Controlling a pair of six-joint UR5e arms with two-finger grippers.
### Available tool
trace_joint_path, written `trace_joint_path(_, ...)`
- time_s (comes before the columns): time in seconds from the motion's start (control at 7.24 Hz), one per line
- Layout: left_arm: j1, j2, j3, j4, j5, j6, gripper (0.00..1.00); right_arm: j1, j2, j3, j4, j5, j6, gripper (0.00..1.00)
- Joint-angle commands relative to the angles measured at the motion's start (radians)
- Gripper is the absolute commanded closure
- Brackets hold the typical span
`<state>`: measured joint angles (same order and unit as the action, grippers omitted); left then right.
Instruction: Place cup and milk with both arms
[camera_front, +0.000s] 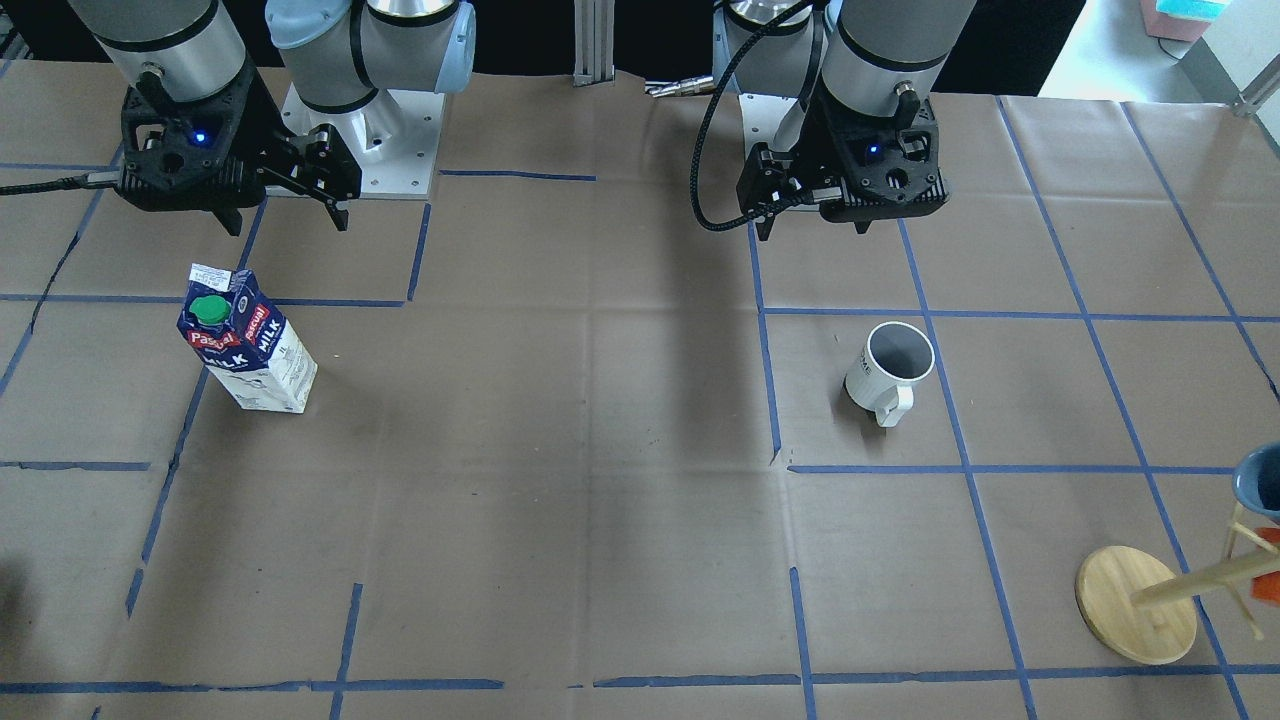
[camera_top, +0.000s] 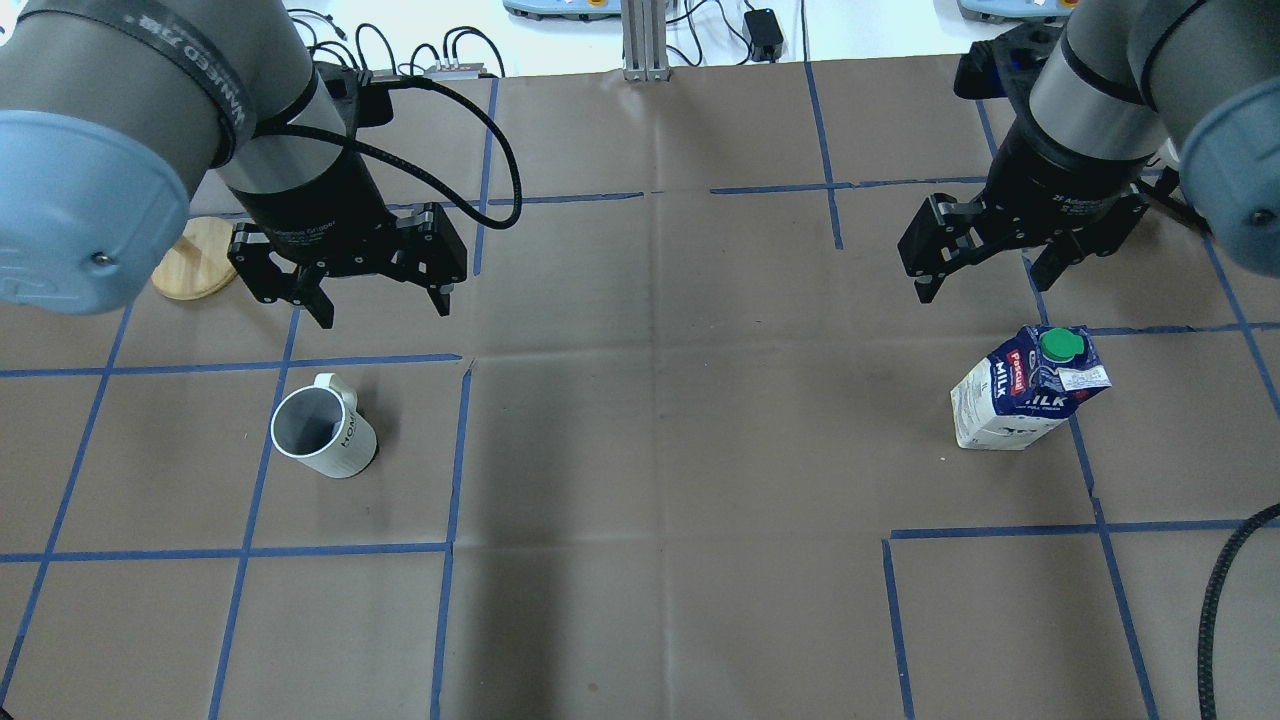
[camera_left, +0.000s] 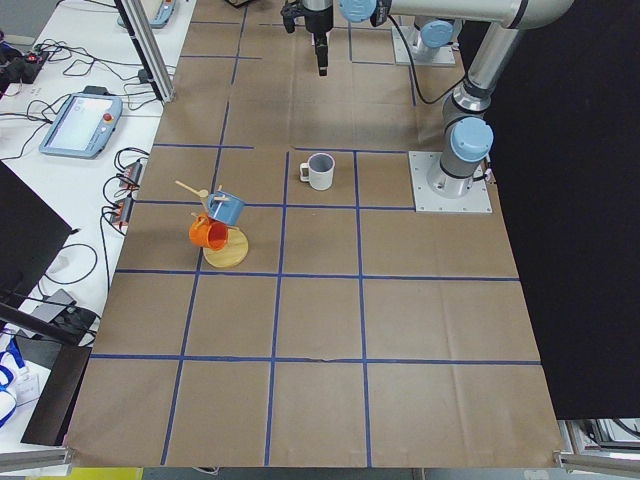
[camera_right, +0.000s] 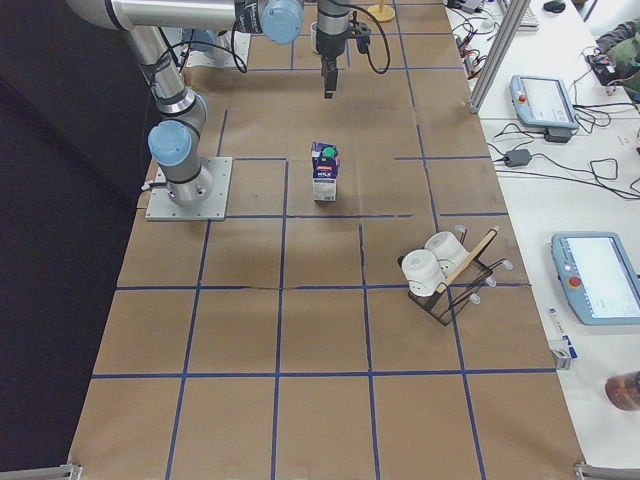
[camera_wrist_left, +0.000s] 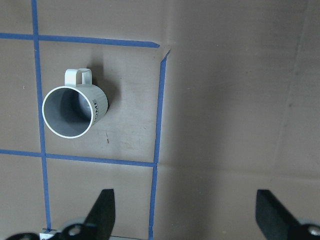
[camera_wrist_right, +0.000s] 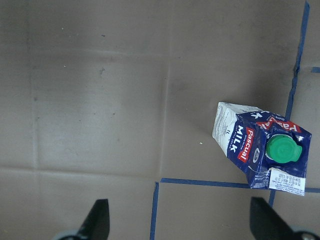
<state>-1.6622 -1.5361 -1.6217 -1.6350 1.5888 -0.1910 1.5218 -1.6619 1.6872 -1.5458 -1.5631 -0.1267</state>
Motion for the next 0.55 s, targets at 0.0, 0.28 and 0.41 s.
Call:
trace_joint_path(0.0,-0.001,0.001,0.000,-0.002,-0.024,-0.021,0.01,0.000,-0.001,0.002,0.000,0.000,-0.001,0.00)
trace_joint_path(0.28,-0.001,-0.002,-0.003,-0.002,-0.024,-0.021,0.01,0.000,-0.001,0.002,-0.002,0.000,-0.001,0.00)
trace_joint_path(0.41,-0.001,-0.009,-0.003,-0.002,-0.026,-0.022,0.01,0.000,-0.001,0.002,-0.002,0.000,0.001,0.00)
